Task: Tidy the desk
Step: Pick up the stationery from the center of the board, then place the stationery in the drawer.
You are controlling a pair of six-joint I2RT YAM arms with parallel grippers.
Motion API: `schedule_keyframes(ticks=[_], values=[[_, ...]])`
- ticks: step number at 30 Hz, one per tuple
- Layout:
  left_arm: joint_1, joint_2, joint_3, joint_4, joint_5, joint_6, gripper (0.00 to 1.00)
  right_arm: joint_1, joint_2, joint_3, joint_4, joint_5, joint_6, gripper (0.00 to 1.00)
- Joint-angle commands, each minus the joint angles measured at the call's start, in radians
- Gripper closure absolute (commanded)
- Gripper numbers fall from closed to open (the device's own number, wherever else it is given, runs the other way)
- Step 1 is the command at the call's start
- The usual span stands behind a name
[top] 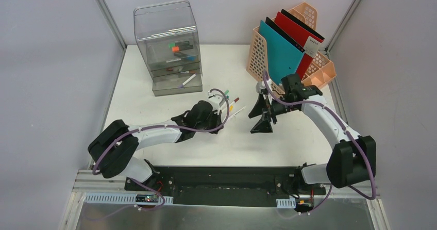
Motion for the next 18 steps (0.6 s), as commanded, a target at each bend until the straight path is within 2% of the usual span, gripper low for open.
schedule_keyframes(ticks=[1, 3, 4, 5, 7, 8, 9, 11, 14, 18], values=[[-0.010, -0.078, -0.060, 0.220, 0.049, -0.094, 1.00, 0.014, 0.011, -0.036, 0.258, -0.111, 0.309, 0.12], [-0.011, -0.099, -0.088, 0.282, 0.063, -0.121, 1.00, 0.019, 0.006, -0.081, 0.411, -0.094, 0.485, 0.13], [-0.011, -0.107, -0.102, 0.313, 0.069, -0.132, 1.00, 0.022, 0.002, -0.102, 0.494, -0.094, 0.485, 0.13], [-0.012, -0.115, -0.113, 0.340, 0.073, -0.146, 1.00, 0.024, -0.003, -0.127, 0.584, -0.063, 0.663, 0.13], [-0.016, -0.128, -0.135, 0.396, 0.079, -0.167, 1.00, 0.025, -0.015, -0.171, 0.739, -0.029, 0.826, 0.14], [-0.018, -0.135, -0.143, 0.424, 0.082, -0.180, 1.00, 0.026, -0.020, -0.192, 0.814, -0.023, 0.848, 0.14], [-0.022, -0.138, -0.151, 0.449, 0.084, -0.189, 1.00, 0.026, -0.021, -0.213, 0.889, 0.006, 0.989, 0.14], [-0.026, -0.146, -0.164, 0.496, 0.083, -0.207, 1.00, 0.026, -0.016, -0.248, 1.024, 0.037, 1.138, 0.15], [-0.035, -0.154, -0.179, 0.558, 0.079, -0.231, 1.00, 0.030, -0.004, -0.279, 1.168, 0.066, 1.262, 0.16], [-0.048, -0.156, -0.189, 0.608, 0.068, -0.252, 1.00, 0.043, 0.003, -0.295, 1.222, 0.081, 1.306, 0.17]])
